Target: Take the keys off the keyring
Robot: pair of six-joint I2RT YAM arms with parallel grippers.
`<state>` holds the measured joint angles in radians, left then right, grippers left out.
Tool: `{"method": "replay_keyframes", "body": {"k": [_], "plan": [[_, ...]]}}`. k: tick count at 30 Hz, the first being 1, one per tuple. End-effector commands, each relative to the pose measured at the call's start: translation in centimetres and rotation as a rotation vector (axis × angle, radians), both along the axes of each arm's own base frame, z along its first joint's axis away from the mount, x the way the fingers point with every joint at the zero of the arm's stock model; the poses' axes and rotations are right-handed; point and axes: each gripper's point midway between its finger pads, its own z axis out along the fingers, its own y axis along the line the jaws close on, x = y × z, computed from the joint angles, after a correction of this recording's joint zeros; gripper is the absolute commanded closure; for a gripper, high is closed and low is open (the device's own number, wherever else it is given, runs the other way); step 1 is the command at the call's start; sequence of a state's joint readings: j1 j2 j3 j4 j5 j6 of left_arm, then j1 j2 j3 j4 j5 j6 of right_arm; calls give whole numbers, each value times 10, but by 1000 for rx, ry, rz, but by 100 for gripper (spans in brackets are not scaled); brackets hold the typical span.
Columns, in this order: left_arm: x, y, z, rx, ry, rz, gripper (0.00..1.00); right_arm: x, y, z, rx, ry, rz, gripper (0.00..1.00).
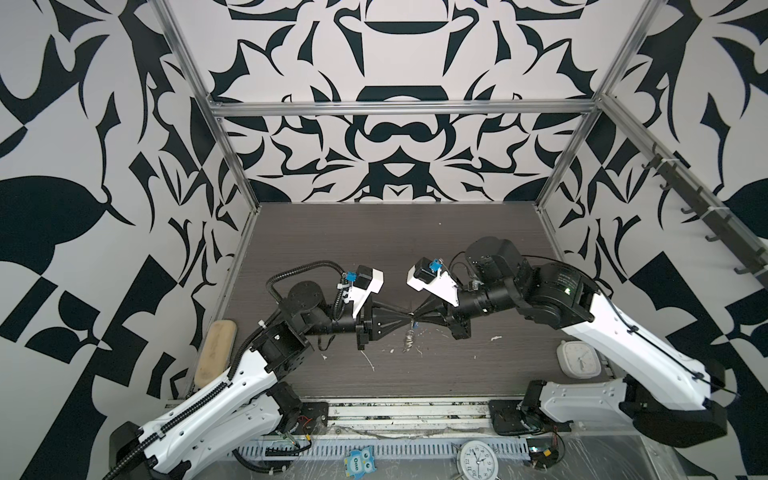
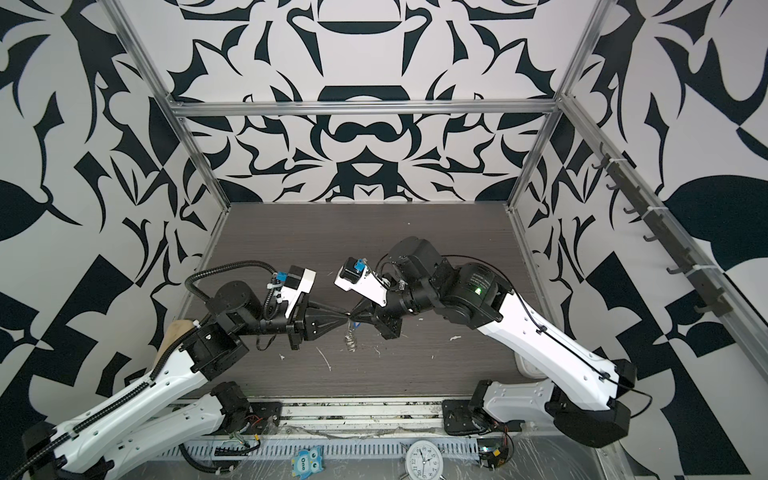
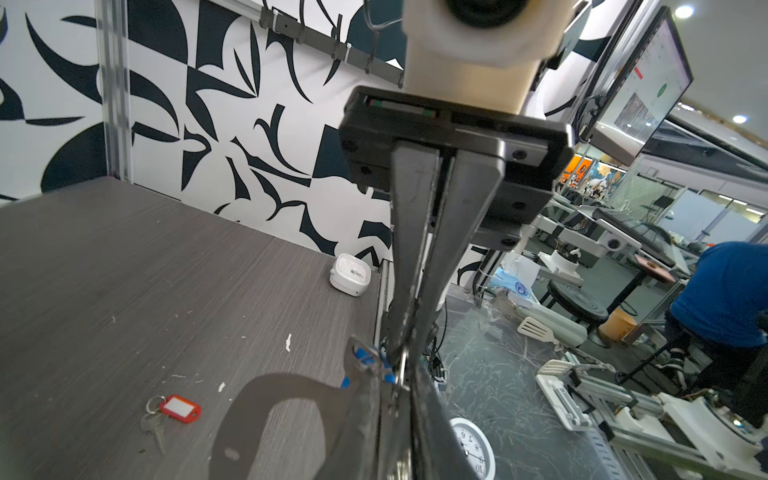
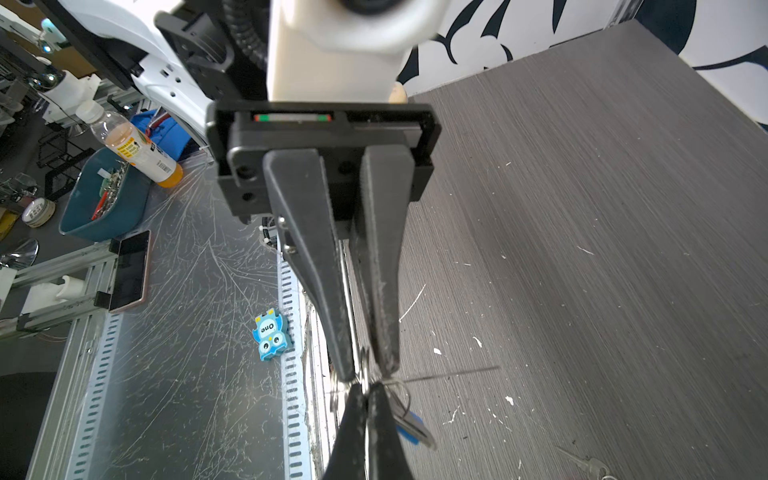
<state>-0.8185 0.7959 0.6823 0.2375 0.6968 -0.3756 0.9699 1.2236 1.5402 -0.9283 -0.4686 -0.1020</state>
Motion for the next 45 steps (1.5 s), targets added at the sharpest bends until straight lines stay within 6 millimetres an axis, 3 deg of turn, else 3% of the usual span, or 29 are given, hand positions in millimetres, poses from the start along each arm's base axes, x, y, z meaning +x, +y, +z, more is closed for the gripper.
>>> {"method": "replay_keyframes", "body": {"k": [1, 2, 6, 8, 10, 13, 16, 28, 35, 38, 41, 45], "plan": [[-4, 1, 19, -37, -33, -13, 94, 1, 5, 22, 62, -35, 17, 100], [-3, 1, 20, -40, -35, -8, 99, 2, 6, 22, 62, -33, 15, 100], [1, 5, 24, -74, -61, 40, 100, 8, 11, 26, 92, -38, -16, 100], [4, 8, 26, -93, -77, 73, 100, 14, 9, 32, 132, -71, -58, 88], [5, 12, 28, -111, -95, 99, 100, 20, 3, 42, 194, -129, -111, 69], [5, 15, 30, -125, -107, 115, 100, 19, -8, 58, 317, -199, -150, 54], [4, 17, 32, -139, -117, 119, 100, 19, -18, 63, 400, -247, -188, 48], [-5, 22, 42, -196, -152, 94, 100, 16, -3, 36, 494, -196, -155, 41], [-4, 25, 45, -215, -153, 112, 100, 14, 7, 28, 494, -155, -121, 46], [-2, 26, 45, -217, -152, 125, 100, 13, 8, 29, 495, -150, -112, 56], [0, 27, 45, -223, -151, 141, 100, 13, 9, 28, 491, -148, -107, 75], [3, 29, 48, -237, -149, 166, 100, 13, 10, 27, 489, -145, -105, 93]]}}
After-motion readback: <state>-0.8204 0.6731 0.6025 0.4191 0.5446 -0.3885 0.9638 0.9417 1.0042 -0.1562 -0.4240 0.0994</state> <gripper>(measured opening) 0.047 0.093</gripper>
